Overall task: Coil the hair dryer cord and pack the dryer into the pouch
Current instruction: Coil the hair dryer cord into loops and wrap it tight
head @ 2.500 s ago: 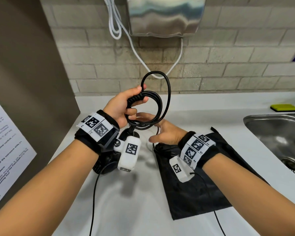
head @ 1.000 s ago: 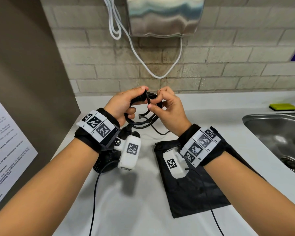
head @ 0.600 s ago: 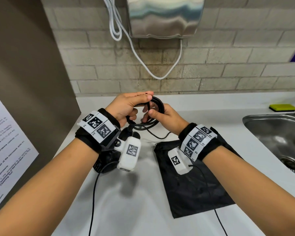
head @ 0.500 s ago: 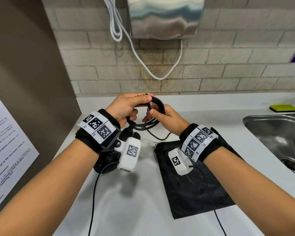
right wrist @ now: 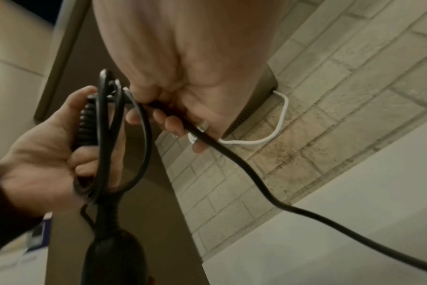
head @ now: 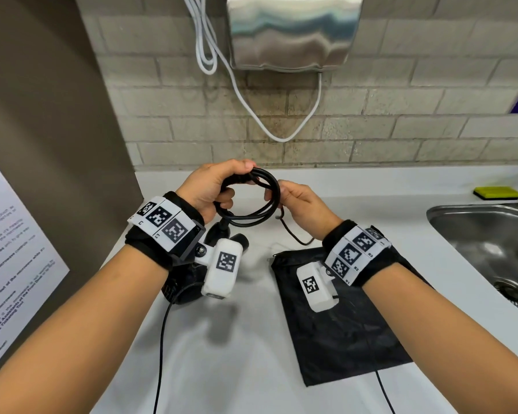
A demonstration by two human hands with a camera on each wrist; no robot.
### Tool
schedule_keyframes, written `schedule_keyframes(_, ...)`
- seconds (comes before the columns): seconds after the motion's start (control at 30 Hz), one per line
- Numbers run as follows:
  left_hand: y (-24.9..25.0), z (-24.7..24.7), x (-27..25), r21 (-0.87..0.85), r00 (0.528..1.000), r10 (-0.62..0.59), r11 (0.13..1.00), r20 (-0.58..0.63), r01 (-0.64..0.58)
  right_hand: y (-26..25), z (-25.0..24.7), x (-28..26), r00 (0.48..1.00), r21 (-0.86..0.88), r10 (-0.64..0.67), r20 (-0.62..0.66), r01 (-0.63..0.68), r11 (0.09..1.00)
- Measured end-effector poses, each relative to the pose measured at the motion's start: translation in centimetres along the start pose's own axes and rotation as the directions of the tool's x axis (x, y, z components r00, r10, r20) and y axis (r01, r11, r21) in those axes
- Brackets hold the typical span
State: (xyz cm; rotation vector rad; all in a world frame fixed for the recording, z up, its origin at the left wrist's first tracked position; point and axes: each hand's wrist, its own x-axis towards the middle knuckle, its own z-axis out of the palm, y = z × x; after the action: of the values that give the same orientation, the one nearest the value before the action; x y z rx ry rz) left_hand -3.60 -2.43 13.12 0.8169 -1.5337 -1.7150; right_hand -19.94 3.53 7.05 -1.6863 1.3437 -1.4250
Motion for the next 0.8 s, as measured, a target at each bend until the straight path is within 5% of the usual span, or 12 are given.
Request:
schedule_keyframes(0.17,-0.1,0.4,-0.6,0.021,0.999,0.009,1.0,0.042,-0.01,-0.8,-1.1,0.6,0.999,-0.048,0.005,0.041,-0.003,0.999)
schedule_keyframes(0.27,0.1,0.5,-0.6,0.081,0.999,0.004,0.997,0.036,-0.007,-1.9,-1.2,1.3,0.996,-0.067,0.002,-0.085,-0.007,0.998)
schedule_keyframes(0.43,0.8,0.2,-0.5,0.174,0.999,-0.027,0.985,0.022,0.023,-3.6,-1.2,2.0,0.95,-0.359,-0.14,-0.281,0.031,0.933)
schedule_keyframes(0.8,0.8,1.9,-1.4,0.355,0.989,-0.049,0.935,0.137,-0.003,-4.6,-0.5,1.6,0.87,-0.434,-0.39,-0.301,0.239,0.869)
